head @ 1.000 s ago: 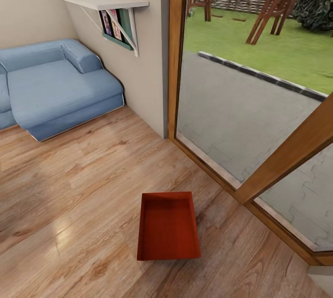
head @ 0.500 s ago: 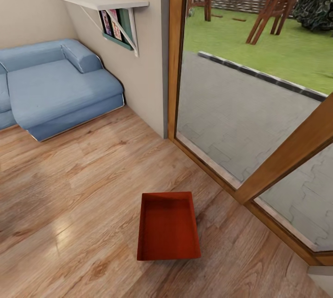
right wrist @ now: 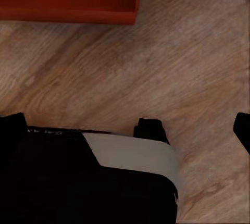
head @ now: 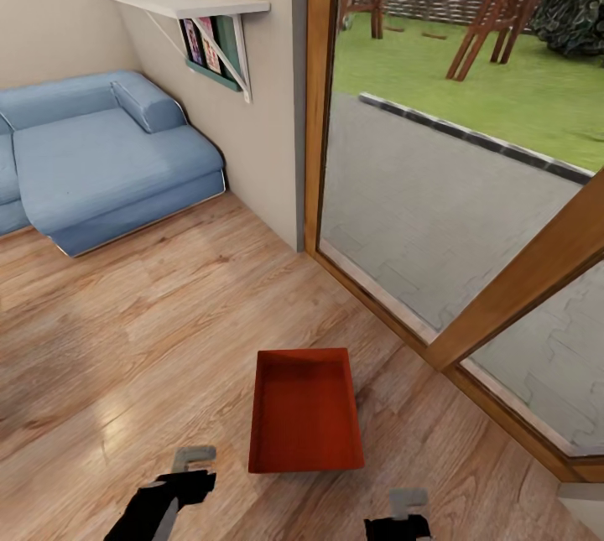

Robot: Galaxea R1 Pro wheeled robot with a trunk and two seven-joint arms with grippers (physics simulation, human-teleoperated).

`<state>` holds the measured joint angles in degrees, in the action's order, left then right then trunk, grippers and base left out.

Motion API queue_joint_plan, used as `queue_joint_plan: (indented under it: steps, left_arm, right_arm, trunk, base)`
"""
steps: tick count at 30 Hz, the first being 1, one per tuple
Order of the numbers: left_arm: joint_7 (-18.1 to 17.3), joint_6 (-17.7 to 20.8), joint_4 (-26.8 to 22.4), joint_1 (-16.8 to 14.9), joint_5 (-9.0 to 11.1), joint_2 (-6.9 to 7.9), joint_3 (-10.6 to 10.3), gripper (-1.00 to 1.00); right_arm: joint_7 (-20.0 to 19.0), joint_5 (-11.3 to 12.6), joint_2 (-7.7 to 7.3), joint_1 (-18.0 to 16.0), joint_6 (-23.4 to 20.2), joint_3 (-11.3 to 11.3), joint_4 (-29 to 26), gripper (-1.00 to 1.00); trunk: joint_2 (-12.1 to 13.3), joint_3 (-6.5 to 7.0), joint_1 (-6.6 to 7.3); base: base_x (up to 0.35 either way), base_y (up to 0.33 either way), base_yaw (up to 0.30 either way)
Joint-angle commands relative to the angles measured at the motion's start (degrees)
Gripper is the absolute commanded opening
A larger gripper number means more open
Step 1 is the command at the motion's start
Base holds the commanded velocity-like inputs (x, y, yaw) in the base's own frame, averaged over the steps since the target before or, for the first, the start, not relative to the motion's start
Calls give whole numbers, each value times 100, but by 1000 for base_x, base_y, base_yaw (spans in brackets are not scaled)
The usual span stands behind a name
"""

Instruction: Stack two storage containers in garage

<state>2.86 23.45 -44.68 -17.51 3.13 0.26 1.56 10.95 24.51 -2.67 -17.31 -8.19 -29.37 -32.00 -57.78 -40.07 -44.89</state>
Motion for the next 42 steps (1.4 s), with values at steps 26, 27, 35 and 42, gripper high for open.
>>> queue_joint_plan:
  steps: [26,27,35,42]
  left_arm:
    - [602,274,2229,-2863,-104,-920,-51,100]
    - [610,184,2318,-2863,-109,-914,-57,100]
    - [643,-214,2512,-2864,-109,-900,-76,100]
    - [601,-345,2548,-2864,-109,-888,-79,100]
  right_arm:
    - [505,269,918,-3499,328,-20,2198,100]
    - [500,271,922,-3499,336,-14,2202,100]
    - [405,269,926,-3499,491,-18,2256,100]
    - [340,257,913,-3499,523,-24,2334,100]
  trunk:
    - [-3,-5,0]
    - [-3,-5,0]
    - [-3,-5,0]
    - [-3,-5,0]
  base:
    - [0,0,0]
    - [0,0,0]
    - [0,0,0]
    - [0,0,0]
